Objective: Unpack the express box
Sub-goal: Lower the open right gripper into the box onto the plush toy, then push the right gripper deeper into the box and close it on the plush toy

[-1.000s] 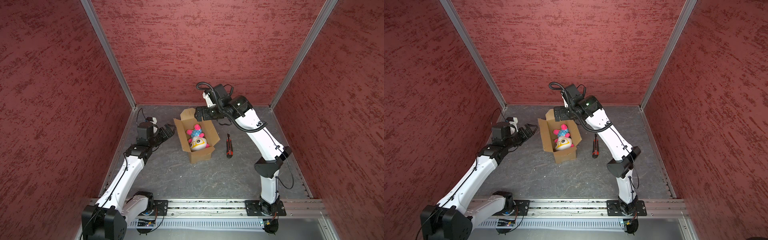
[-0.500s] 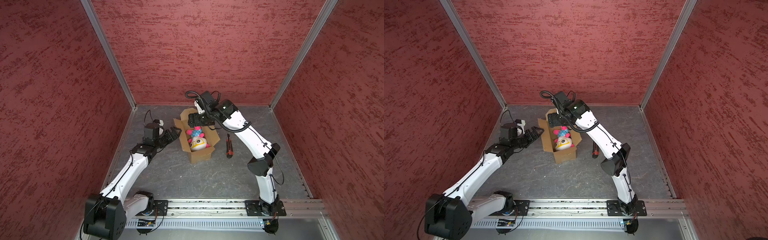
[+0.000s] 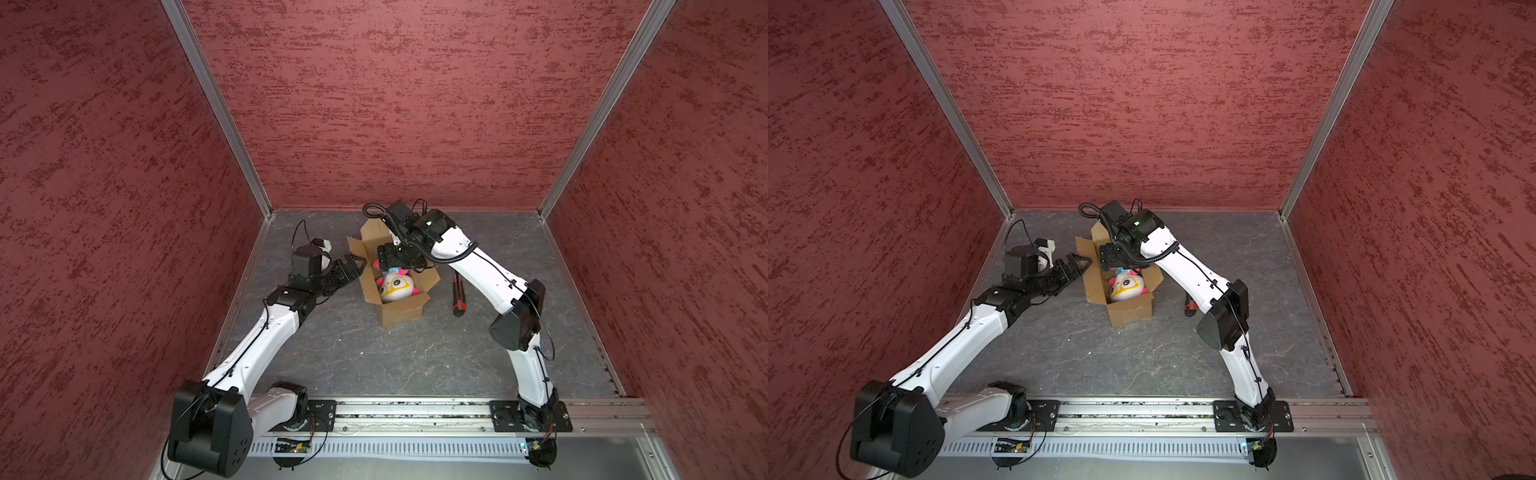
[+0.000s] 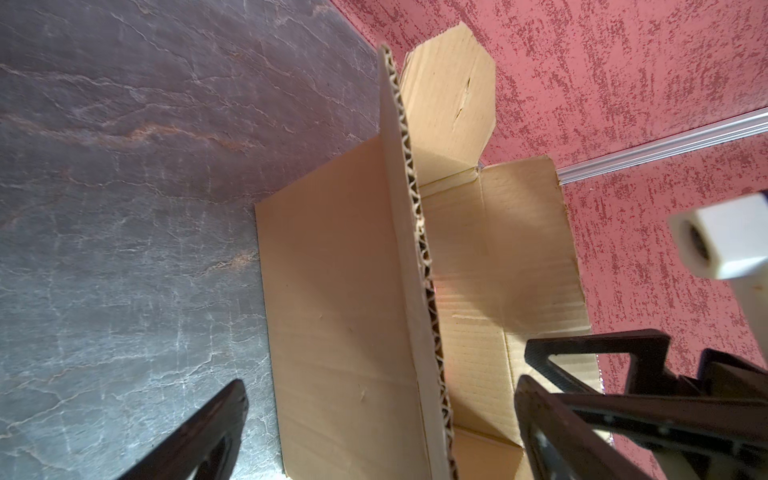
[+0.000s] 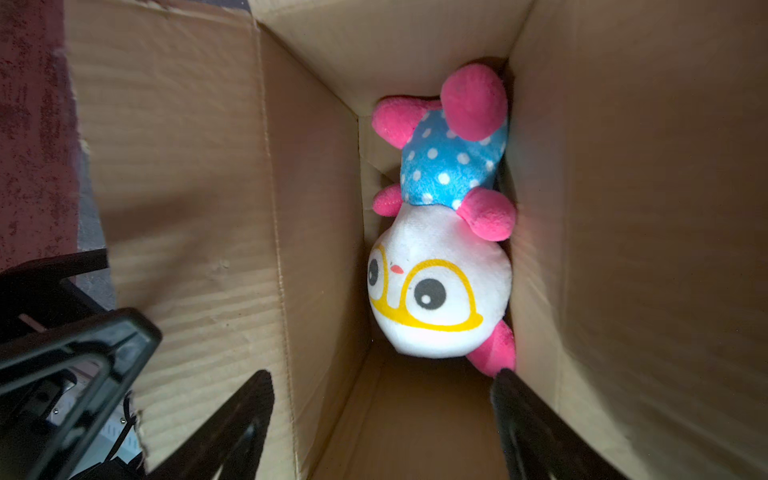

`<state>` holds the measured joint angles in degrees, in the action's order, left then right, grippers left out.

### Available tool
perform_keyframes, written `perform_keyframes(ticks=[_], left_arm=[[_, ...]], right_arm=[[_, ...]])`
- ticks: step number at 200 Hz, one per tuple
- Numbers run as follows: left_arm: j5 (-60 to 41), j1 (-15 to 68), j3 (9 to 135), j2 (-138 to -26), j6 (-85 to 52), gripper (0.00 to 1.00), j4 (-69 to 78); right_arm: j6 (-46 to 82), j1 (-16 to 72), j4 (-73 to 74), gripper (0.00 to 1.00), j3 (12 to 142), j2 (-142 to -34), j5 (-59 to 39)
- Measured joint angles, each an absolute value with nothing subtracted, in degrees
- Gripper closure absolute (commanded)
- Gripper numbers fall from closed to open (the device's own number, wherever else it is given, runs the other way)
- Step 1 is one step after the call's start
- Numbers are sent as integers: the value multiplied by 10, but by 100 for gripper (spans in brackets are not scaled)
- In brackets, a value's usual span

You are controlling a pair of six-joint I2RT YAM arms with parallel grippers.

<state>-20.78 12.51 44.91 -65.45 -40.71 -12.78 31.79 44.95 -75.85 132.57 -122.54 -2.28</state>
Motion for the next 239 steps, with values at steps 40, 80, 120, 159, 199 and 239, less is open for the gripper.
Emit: perform_keyframes(ticks=[40,80,120,159,199,239], left_arm=[[-210,125,440,-665,-407,0,-122],[-212,125,428,-665,-407,0,-115],[-212,125,419,-664,-410,0,-109],[-212,125,413,-664,-414,0,-101],[-212,125,412,-664,-416,0,-98],[-212,125,412,-664,-416,0,-98]], right_arm=[[326,449,-776,14,1334,-1253,-23],[333,449,-799,14,1356,-1288,-21],[343,449,-818,12,1359,-1291,-17],[350,449,-827,10,1361,-1293,-12],[351,449,-826,9,1361,-1312,-11],[351,449,-825,8,1361,-1330,-11]])
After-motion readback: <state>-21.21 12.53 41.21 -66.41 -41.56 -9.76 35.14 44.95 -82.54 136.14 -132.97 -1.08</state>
